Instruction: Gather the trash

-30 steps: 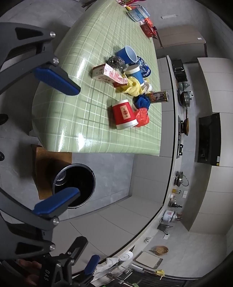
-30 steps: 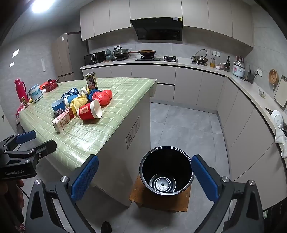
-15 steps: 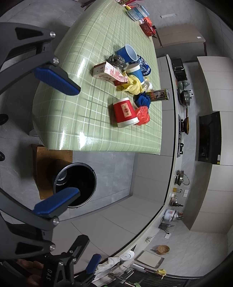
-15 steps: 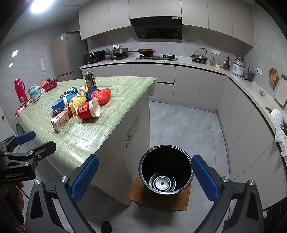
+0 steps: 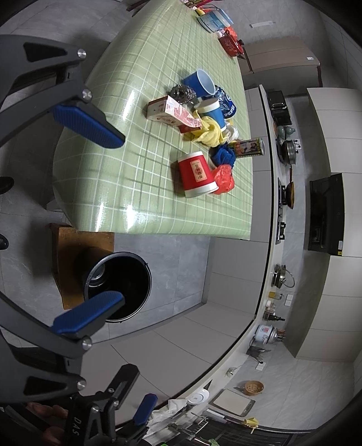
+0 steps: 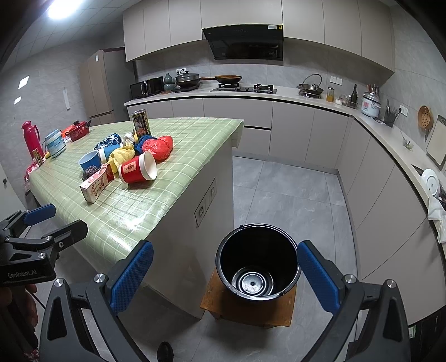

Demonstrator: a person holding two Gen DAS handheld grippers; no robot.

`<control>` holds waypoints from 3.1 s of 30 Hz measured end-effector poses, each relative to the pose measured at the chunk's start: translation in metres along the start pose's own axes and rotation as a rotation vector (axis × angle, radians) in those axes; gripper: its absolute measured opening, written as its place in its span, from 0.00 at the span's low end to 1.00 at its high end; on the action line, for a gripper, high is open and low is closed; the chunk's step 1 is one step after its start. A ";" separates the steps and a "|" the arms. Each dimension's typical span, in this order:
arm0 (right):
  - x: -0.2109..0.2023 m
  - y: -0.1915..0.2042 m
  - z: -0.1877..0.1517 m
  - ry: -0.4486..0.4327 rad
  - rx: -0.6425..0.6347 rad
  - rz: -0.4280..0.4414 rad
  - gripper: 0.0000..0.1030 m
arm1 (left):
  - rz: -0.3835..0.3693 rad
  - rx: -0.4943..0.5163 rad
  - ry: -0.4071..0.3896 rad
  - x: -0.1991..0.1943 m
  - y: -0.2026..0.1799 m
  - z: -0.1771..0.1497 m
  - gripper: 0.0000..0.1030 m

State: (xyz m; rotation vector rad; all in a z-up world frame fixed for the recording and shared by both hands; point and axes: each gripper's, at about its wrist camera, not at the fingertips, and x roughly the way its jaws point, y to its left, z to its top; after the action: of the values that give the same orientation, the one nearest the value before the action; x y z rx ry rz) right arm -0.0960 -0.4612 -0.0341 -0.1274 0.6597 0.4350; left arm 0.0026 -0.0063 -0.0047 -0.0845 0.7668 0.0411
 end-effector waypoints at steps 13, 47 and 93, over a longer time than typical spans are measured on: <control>-0.002 0.000 -0.001 -0.003 -0.002 0.001 1.00 | -0.001 0.000 -0.004 -0.004 -0.002 -0.003 1.00; -0.005 0.004 -0.002 -0.004 -0.005 0.000 1.00 | -0.003 0.000 -0.013 -0.014 0.005 -0.005 1.00; 0.085 0.075 0.054 0.000 -0.126 0.169 1.00 | 0.269 -0.222 -0.049 0.031 0.138 -0.005 0.85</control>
State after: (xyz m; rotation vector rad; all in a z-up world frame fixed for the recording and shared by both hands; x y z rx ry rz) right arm -0.0383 -0.3506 -0.0427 -0.1922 0.6455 0.6396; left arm 0.0127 0.1305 -0.0381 -0.1904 0.7180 0.3835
